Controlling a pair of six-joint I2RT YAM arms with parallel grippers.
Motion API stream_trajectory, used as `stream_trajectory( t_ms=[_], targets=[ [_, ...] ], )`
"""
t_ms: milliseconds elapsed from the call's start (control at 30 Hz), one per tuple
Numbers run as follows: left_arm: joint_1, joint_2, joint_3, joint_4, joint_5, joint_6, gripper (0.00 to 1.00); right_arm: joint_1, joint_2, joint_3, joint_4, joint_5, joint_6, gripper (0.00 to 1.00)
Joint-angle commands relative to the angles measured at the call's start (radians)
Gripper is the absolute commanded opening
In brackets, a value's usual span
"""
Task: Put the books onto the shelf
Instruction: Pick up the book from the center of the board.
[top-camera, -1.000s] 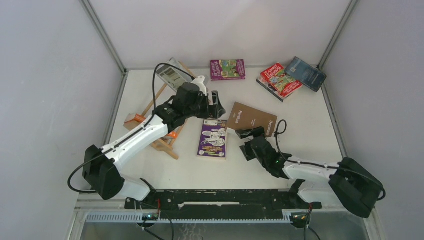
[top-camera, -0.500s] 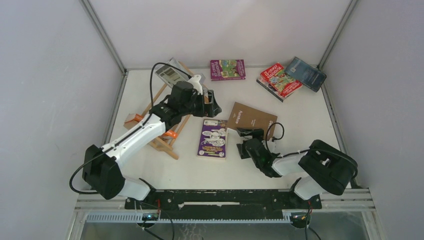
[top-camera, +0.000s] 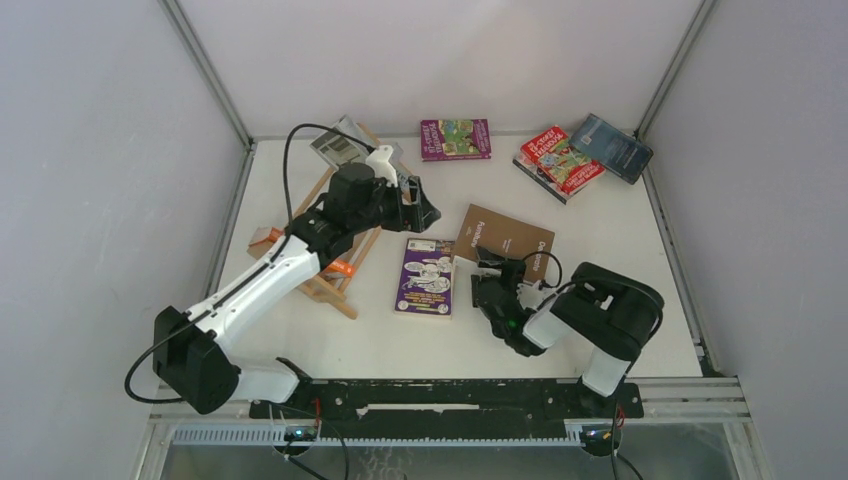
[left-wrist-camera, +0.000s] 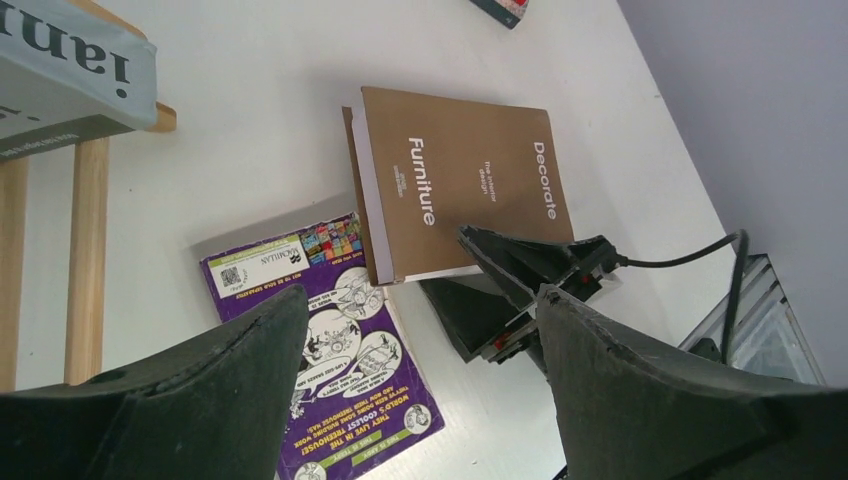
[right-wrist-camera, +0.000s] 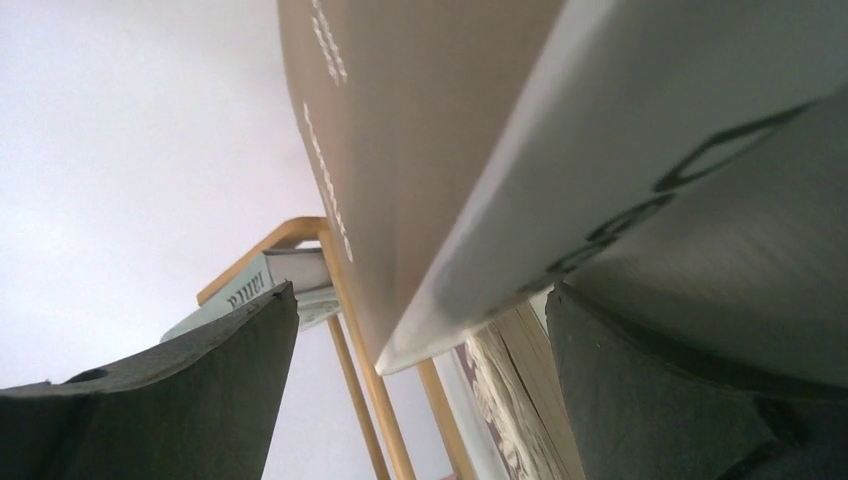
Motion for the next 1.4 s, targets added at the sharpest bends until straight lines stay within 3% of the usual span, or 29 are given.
stream_trajectory(
  t_ms=[0, 133, 367, 533, 867, 1067, 1167, 1367],
  targets=[
    [0.004, -0.071, -0.050, 0.061, -0.013, 0.022, 0.88, 0.010, 0.133, -0.005, -0.027, 0.035, 0.261, 0.99],
    [0.005, -0.101, -0.075, 0.068, -0.019, 0.022, 0.88, 0.008, 0.231, -0.001, 0.042, 0.063, 0.295, 0.98],
    [0.004, -0.137, -0.104, 0.069, -0.038, 0.025, 0.88, 0.010, 0.278, 0.004, 0.044, 0.093, 0.297, 0.85],
    [0.004, -0.169, -0.117, 0.061, -0.059, 0.021, 0.88, 0.017, 0.206, -0.007, -0.042, 0.113, 0.232, 0.70],
    [0.011, -0.253, -0.169, 0.076, -0.097, -0.029, 0.88, 0.002, -0.058, -0.047, -0.255, 0.142, -0.054, 0.40],
    [0.014, -0.311, -0.192, 0.073, -0.128, -0.051, 0.88, -0.023, -0.225, -0.039, -0.300, 0.129, -0.343, 0.10],
    [0.019, -0.335, -0.188, 0.061, -0.148, -0.070, 0.88, -0.027, -0.342, 0.018, -0.433, 0.139, -0.534, 0.05],
    [0.027, -0.376, -0.177, 0.043, -0.210, -0.131, 0.88, -0.062, -0.536, 0.110, -0.522, 0.092, -0.922, 0.05]
  ],
)
